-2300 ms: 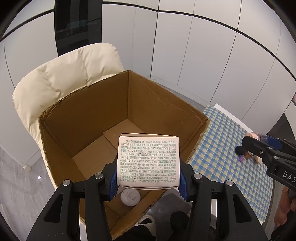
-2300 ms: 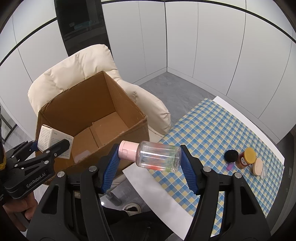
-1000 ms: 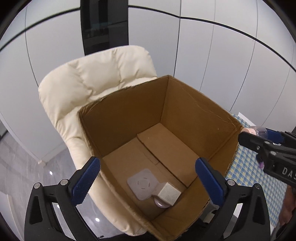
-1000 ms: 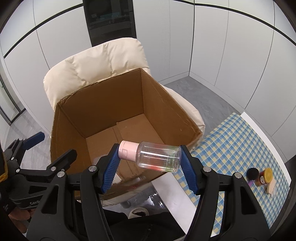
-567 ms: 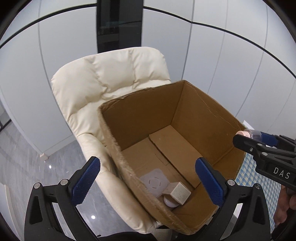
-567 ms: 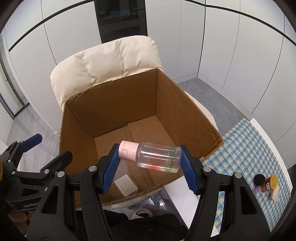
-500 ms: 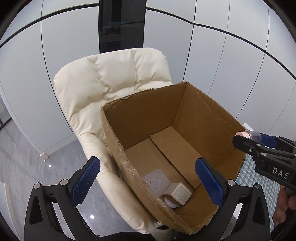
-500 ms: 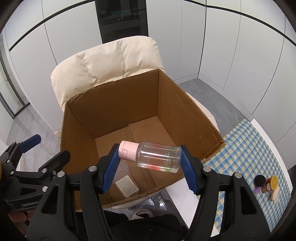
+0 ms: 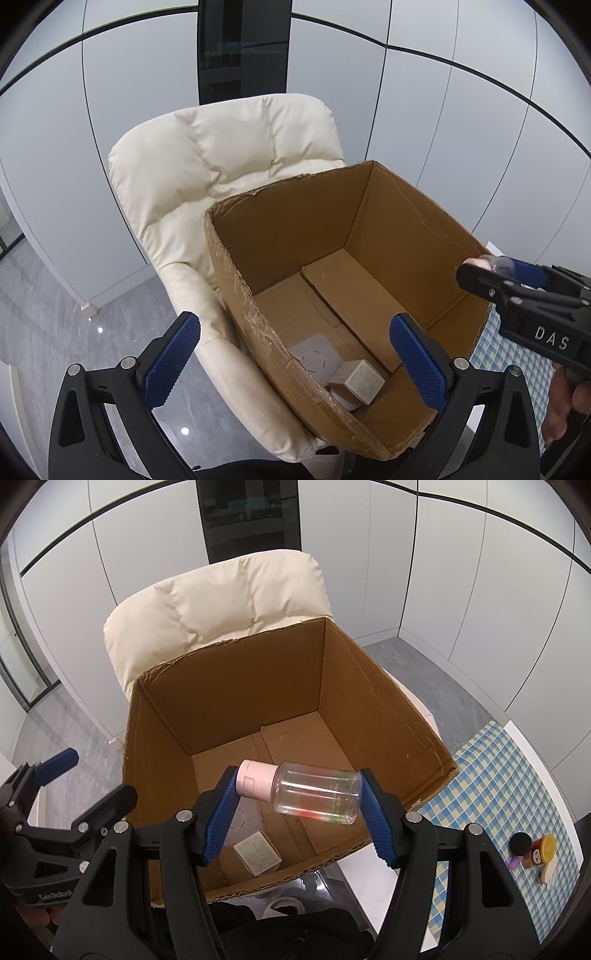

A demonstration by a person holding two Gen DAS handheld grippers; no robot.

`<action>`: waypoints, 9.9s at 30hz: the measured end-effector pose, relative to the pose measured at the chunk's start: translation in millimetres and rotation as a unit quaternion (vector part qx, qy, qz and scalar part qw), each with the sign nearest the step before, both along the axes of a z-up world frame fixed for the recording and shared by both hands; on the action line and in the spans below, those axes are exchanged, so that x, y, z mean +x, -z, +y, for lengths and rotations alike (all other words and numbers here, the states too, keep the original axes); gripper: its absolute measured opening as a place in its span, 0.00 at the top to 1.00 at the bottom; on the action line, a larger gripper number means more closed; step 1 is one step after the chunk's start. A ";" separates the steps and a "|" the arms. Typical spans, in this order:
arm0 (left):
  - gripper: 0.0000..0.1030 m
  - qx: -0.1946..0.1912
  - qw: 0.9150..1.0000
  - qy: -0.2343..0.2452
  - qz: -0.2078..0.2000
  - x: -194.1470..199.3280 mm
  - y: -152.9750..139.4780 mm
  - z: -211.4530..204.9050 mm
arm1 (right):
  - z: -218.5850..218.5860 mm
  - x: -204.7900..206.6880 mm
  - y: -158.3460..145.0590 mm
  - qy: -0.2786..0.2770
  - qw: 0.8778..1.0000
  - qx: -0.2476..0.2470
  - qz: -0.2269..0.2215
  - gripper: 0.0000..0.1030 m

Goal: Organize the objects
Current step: 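Open the left tool over the box while the right tool releases the bottle inside, then withdraw both tools from the box back toward the table, then move both tools over the cosmetics on the checked tablecloth, then grasp the pink-and-blue tube with the left tool while the right tool grasps the clear labeled container, then lift the tube with the left tool while the right tool lifts the clear container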

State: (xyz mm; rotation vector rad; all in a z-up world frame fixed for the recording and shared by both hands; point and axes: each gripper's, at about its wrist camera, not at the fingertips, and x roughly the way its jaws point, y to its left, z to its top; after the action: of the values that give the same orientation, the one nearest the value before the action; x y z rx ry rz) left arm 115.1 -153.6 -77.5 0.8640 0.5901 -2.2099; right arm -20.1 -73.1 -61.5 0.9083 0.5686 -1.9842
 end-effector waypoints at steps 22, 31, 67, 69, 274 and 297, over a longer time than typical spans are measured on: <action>0.01 -0.005 1.000 -0.003 -0.010 -21.4 0.3 7.8 | 27.7 -22.1 -7.7 0.040 0.999 -0.012 0.006 0.00; 0.01 -0.008 1.000 0.007 -0.014 -43.3 -0.6 24.0 | 54.6 -35.4 -12.5 0.061 0.998 -0.015 0.006 0.00; 0.01 -0.009 0.998 0.061 -0.011 -118.4 -10.7 81.4 | 156.5 -78.8 -28.3 0.144 0.989 -0.022 0.008 0.00; 0.01 -0.010 0.998 0.066 -0.010 -123.5 -11.4 86.3 | 162.1 -80.8 -28.8 0.149 0.989 -0.022 0.008 0.00; 0.83 0.038 0.944 0.324 -0.055 -367.0 26.5 353.3 | 440.9 -188.0 39.2 0.382 0.920 0.038 -0.081 0.61; 0.83 -0.002 0.934 0.358 -0.009 -273.7 -56.6 382.5 | 465.5 -95.0 -26.1 0.367 0.929 0.028 -0.045 0.61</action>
State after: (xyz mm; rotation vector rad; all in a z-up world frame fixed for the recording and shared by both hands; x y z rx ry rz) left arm -158.6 228.9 -20.9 1.2364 0.2743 -2.8366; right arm -115.1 392.4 -35.4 1.3829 0.2394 -2.5694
